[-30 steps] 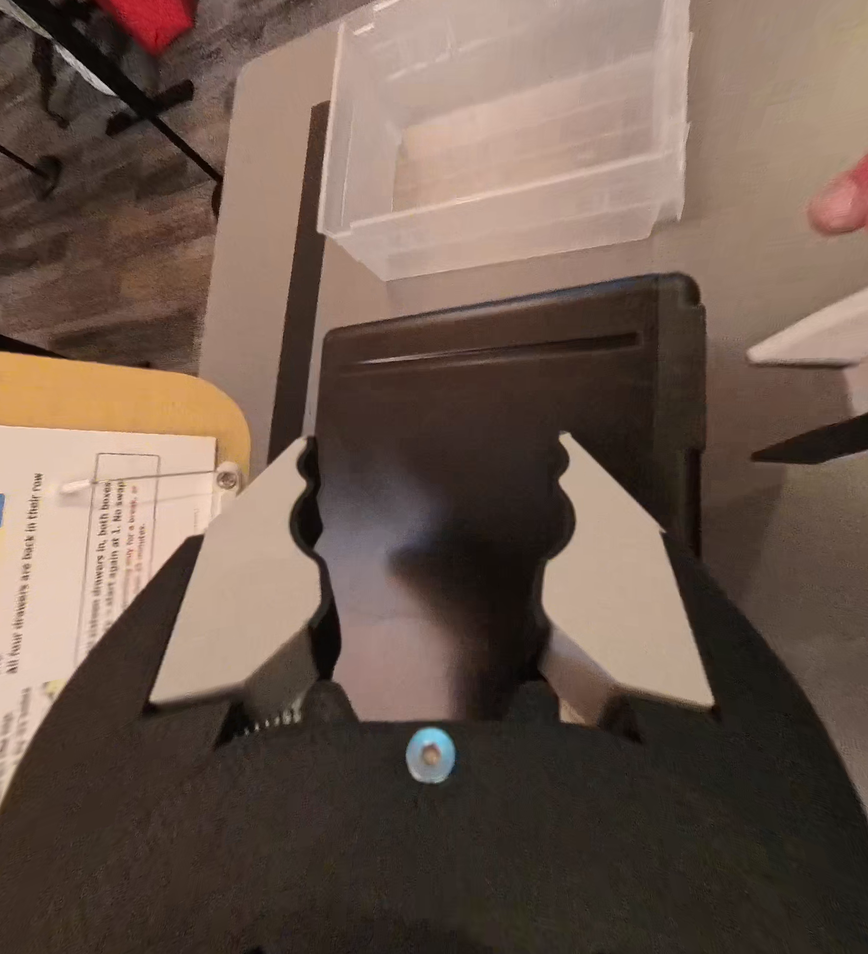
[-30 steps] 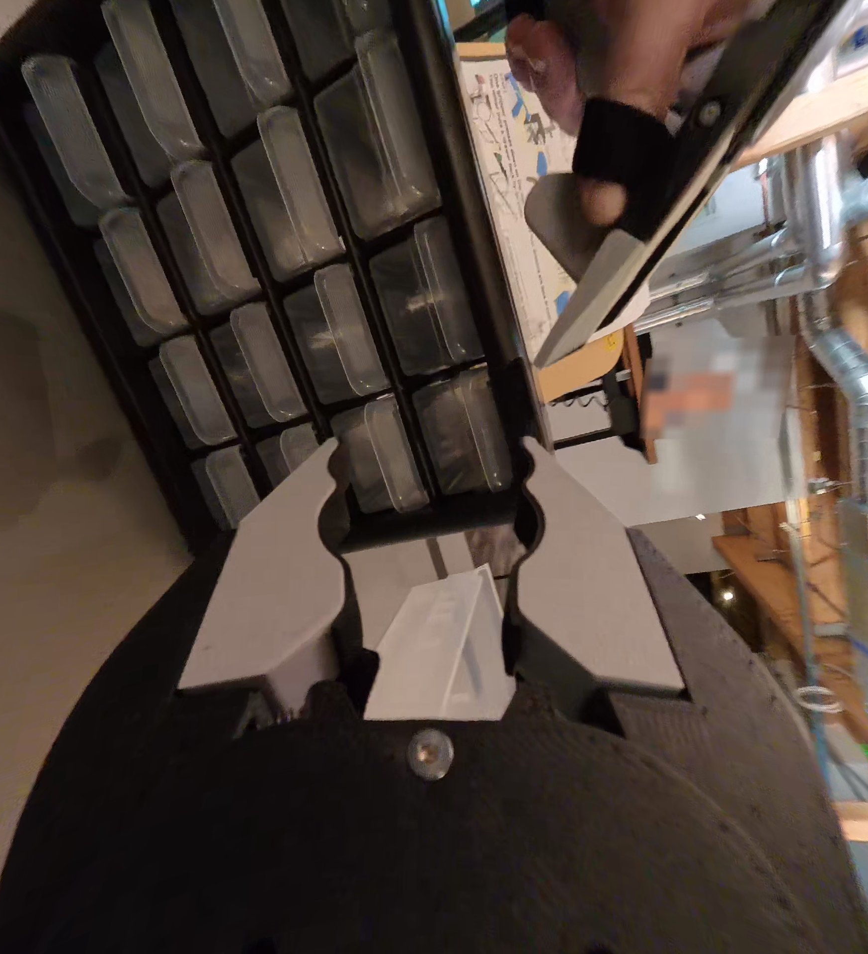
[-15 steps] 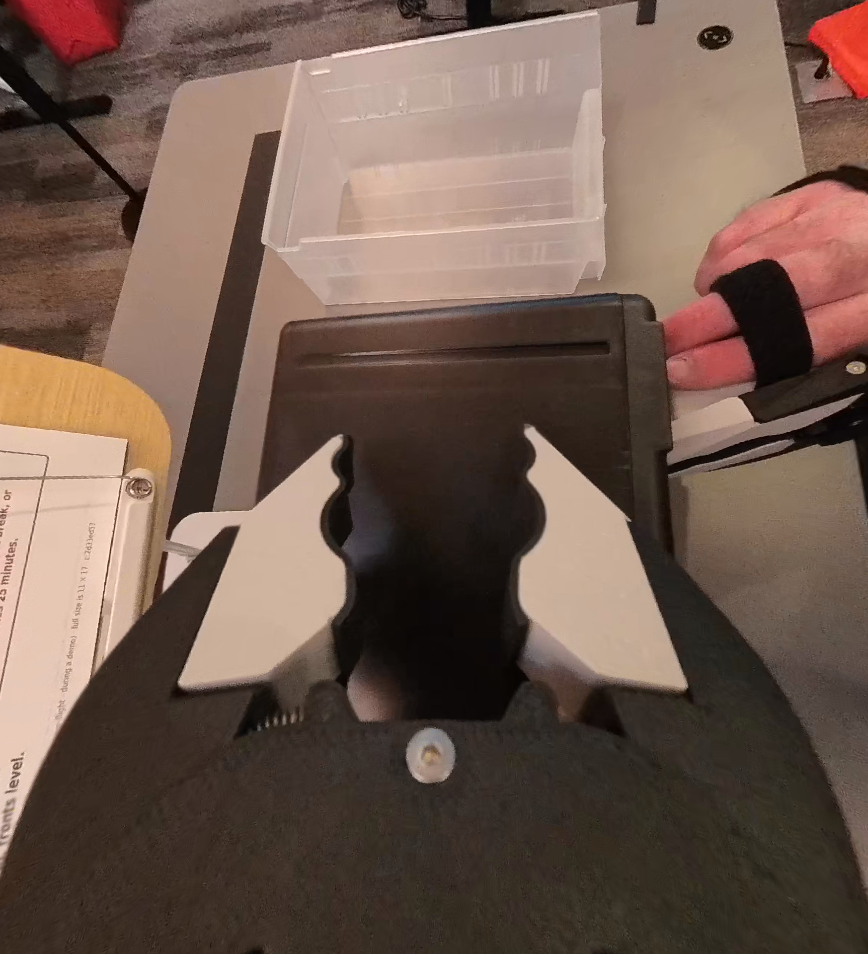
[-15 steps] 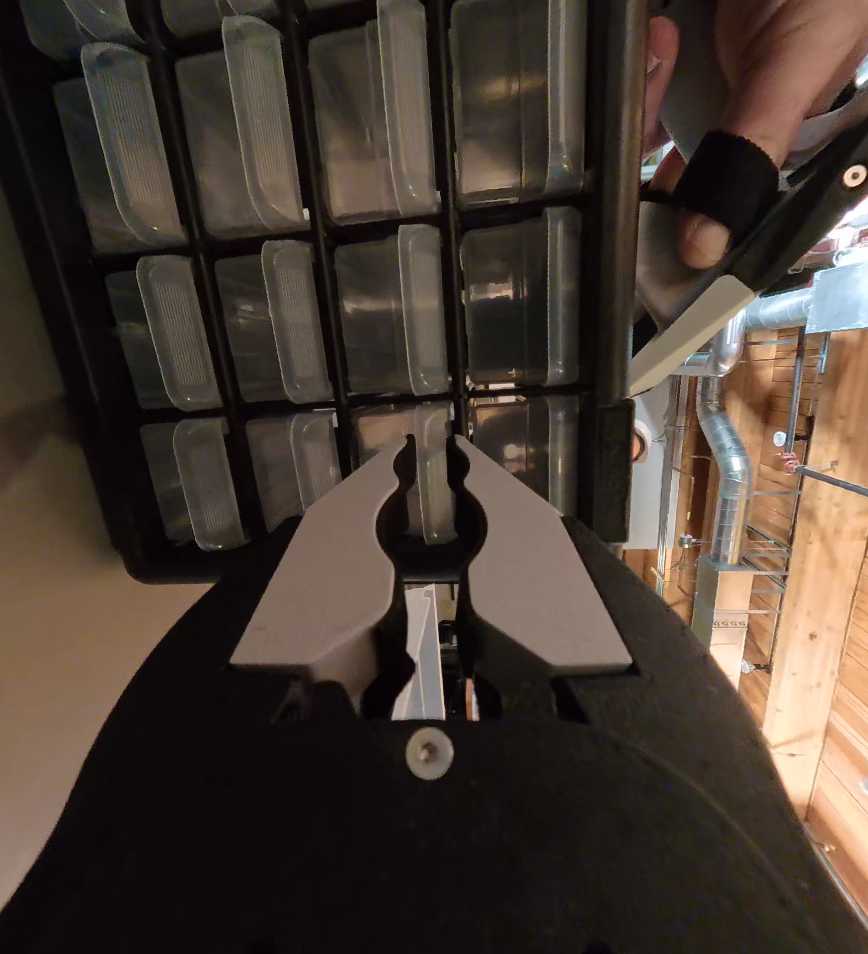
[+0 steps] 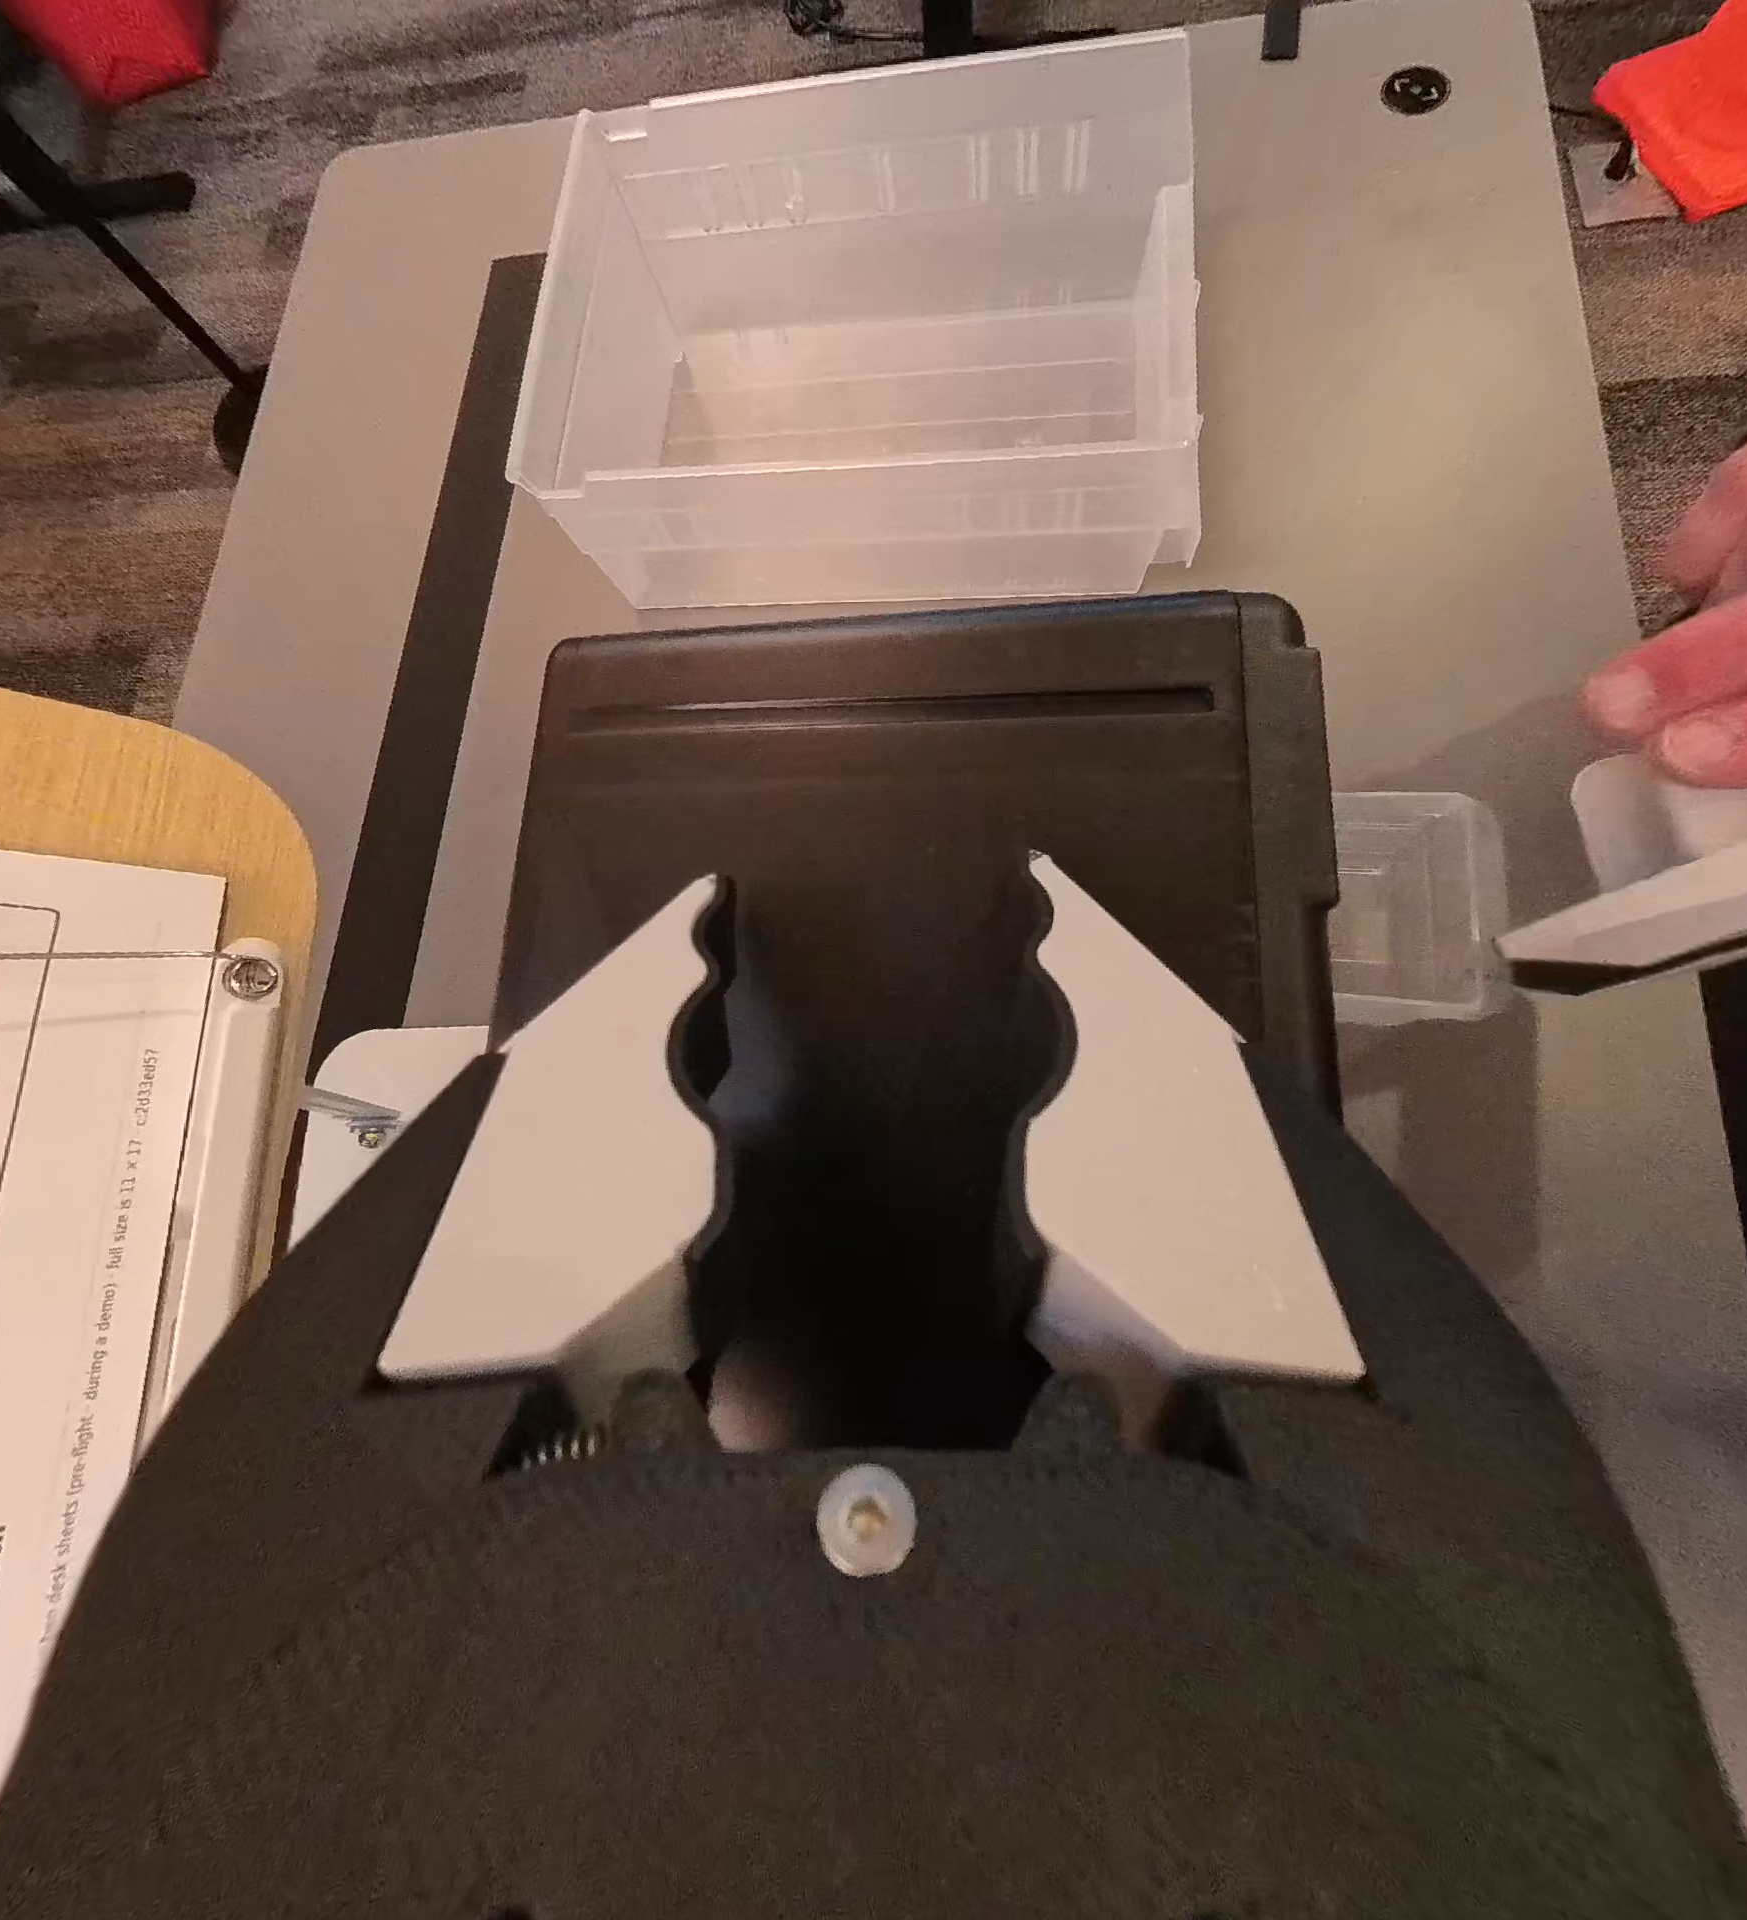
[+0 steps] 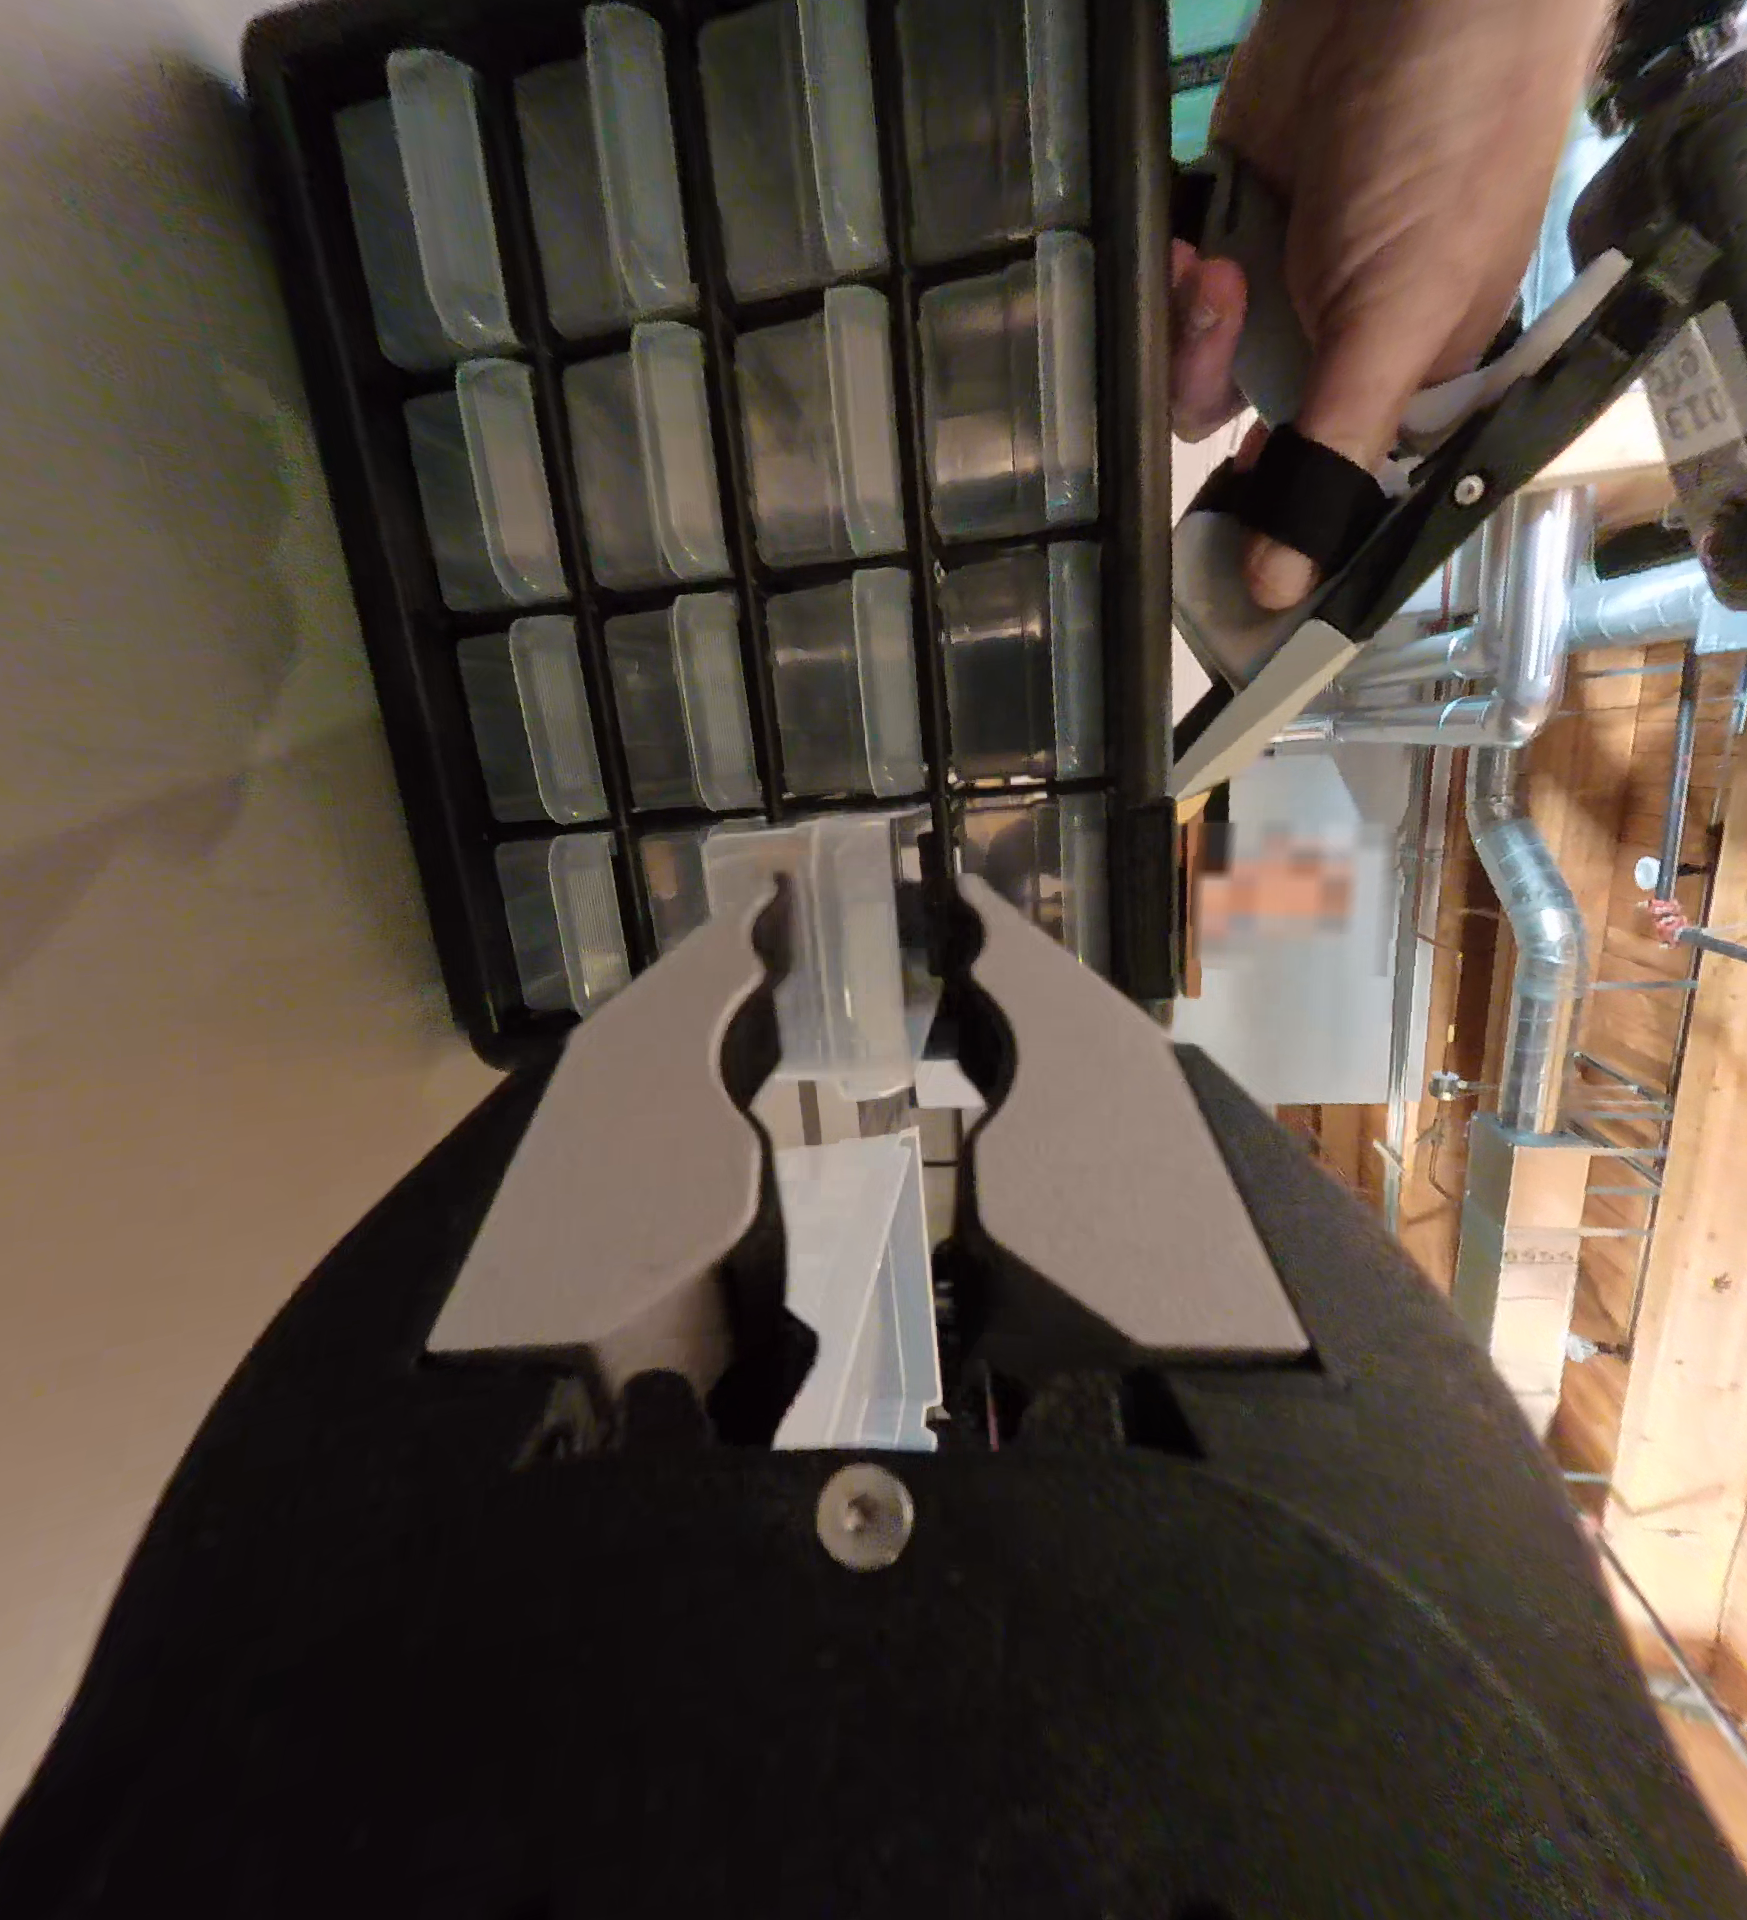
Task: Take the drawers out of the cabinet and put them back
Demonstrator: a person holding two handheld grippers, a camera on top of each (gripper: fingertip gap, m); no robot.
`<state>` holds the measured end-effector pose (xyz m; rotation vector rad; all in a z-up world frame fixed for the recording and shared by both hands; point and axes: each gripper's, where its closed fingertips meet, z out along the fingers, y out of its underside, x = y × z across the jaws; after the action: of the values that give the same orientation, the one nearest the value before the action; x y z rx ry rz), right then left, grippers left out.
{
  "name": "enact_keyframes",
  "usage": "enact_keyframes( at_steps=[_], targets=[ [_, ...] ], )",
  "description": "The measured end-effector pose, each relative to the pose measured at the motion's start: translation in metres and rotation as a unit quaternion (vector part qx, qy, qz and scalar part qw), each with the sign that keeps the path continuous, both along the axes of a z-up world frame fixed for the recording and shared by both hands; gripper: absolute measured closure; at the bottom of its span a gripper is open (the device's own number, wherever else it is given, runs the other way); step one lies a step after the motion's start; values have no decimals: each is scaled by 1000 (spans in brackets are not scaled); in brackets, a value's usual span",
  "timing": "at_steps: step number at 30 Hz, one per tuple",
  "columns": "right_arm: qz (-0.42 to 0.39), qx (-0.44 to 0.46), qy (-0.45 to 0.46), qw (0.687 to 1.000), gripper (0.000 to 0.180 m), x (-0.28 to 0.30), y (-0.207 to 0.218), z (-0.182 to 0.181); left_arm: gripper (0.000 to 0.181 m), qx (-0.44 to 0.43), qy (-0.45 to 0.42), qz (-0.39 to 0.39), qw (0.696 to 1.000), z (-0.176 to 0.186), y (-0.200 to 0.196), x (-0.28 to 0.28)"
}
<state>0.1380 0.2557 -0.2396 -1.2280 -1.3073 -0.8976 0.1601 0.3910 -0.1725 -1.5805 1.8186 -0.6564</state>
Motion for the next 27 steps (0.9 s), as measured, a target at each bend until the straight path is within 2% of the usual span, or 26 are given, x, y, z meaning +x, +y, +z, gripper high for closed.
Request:
enact_keyframes(
  at_steps=[1, 2, 6, 12, 13, 14, 15, 17, 27],
  targets=[
    [-4, 1, -4, 1000, 144, 1, 1, 0, 128, -1, 0, 0, 1000, 0, 0, 0],
    [-3, -4, -8, 1000, 144, 1, 2, 0, 128, -1, 0, 0, 1000, 0, 0, 0],
    [-18, -19, -26, 999, 166, 6, 8, -2, 129, 0, -1, 0, 1000, 0, 0, 0],
    [-11, -57, -16, 998, 166, 7, 6, -5, 129, -1, -1, -2, 1000, 0, -1, 0],
    [-8, -59, -4, 998, 164, 7, 6, -2, 129, -1, 0, -3, 1000, 0, -1, 0],
    [-10, -65, 3, 998, 149, 7, 6, -2, 129, -2, 0, -3, 1000, 0, -1, 0],
    [-17, -75, 2, 997, 144, 9, 7, -4, 130, -3, 0, -3, 1000, 0, -1, 0],
    [-24, -102, -11, 994, 142, 14, 10, -14, 130, -4, 0, -4, 1000, 0, -1, 0],
    [-21, -162, -24, 986, 160, 18, 10, -17, 130, -6, 0, -4, 1000, 0, -1, 0]
  ],
)
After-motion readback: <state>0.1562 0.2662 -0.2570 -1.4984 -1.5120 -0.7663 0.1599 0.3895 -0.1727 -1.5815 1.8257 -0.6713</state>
